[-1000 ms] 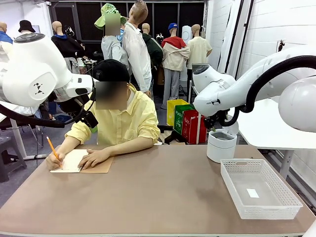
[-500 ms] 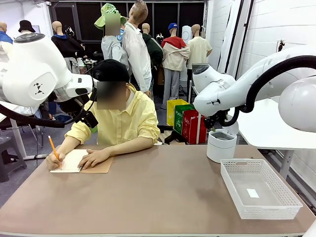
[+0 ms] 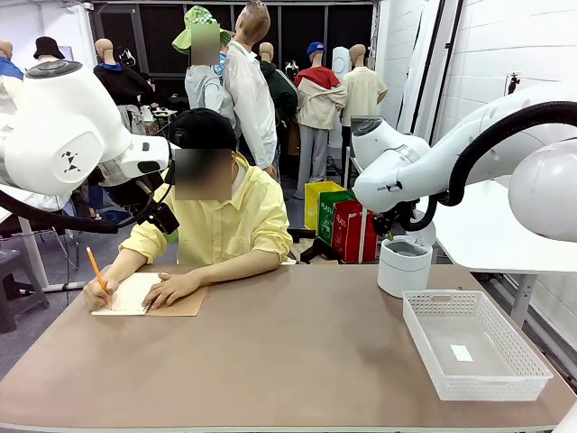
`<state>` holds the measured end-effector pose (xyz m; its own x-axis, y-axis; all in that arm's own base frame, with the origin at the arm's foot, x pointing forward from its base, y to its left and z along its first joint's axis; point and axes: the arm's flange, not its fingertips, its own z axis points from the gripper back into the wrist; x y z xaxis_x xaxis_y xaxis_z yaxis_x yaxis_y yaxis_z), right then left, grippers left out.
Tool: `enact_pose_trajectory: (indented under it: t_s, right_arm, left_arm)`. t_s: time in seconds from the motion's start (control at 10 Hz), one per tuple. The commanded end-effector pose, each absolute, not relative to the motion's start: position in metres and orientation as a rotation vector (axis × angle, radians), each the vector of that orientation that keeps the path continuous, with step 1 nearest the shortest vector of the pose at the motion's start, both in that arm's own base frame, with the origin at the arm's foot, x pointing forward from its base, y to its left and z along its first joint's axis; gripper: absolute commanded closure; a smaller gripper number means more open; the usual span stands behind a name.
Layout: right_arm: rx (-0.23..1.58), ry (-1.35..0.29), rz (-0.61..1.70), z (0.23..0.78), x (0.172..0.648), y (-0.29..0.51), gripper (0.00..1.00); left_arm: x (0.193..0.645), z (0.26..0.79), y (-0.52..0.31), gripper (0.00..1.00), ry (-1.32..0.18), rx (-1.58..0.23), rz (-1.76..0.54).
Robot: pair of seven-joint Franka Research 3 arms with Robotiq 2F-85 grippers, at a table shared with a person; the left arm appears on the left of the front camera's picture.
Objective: Sort the paper based on its condition.
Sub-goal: If a person hands you a paper, place it in the Organizing basket , and if it's crumpled, put it in the Trash can.
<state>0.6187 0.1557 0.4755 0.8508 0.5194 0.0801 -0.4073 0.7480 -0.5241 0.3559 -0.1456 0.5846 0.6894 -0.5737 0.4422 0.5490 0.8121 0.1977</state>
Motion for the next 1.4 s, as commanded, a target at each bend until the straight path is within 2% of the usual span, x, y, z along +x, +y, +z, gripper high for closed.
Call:
enact_pose_trajectory:
  t_s: [0.0,0.1,0.6,0.9,1.3]
  right_arm:
    - [-0.517,-0.227,0.517,0.474,0.619,0.156,0.00]
    - [-0.517,-0.227,0.511,0.475,0.619,0.156,0.00]
    - [-0.254,-0.391,0.693,0.515,0.548,0.195,0.00]
    - [-0.040,-0.499,0.759,0.529,0.503,0.210,0.00]
    - [0.065,-0.488,0.786,0.529,0.476,0.208,0.00]
  left_arm:
    - [0.356,0.585,-0.145,0.00,-0.516,0.049,-0.626]
    - [0.356,0.585,-0.145,0.00,-0.516,0.049,-0.626]
    - [0.356,0.585,-0.145,0.00,-0.516,0.049,-0.626]
    - [0.356,0.585,-0.145,0.00,-0.516,0.049,-0.626]
    - [0.356,0.585,-0.145,0.00,-0.516,0.049,-0.626]
